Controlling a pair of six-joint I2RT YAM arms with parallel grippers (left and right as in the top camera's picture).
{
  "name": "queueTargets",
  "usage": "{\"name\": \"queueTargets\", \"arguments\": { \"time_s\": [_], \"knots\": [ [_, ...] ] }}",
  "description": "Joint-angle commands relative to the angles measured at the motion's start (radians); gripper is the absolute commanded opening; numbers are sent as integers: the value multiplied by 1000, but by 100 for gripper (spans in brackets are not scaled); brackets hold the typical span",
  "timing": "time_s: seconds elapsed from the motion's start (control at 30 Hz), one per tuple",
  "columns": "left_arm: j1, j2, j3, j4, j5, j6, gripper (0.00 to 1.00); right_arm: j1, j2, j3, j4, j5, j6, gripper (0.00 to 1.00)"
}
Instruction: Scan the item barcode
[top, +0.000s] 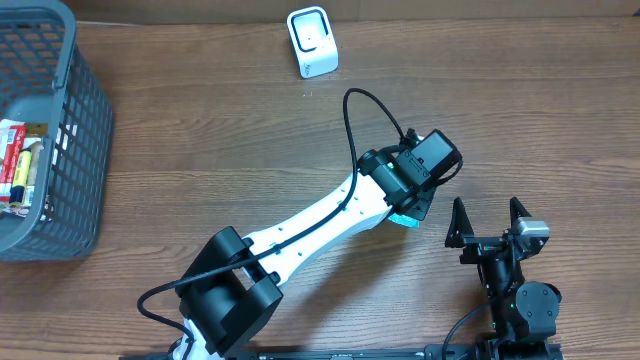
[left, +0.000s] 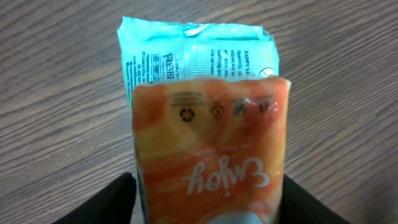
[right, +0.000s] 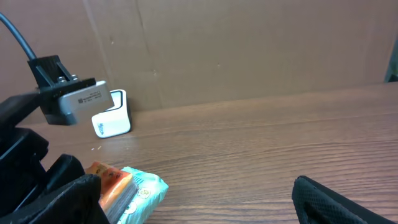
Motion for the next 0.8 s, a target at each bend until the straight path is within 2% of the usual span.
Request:
{"name": "queueTargets", "arguments": {
  "time_s": [0.0,0.17,0.47,0.77],
  "knots": [
    [-3,10,-5,13,4,2,49,-3,-10,-11,6,2,-3,100],
    [-1,5,15,11,5,31,34,-3,-10,-11,6,2,-3,100],
    [13,-27,65,-19,3,51,35,-3,-10,-11,5,2,-3,100],
    [132,-72,70,-99,5,50,35,-3,-10,-11,5,2,-3,100]
  ]
}}
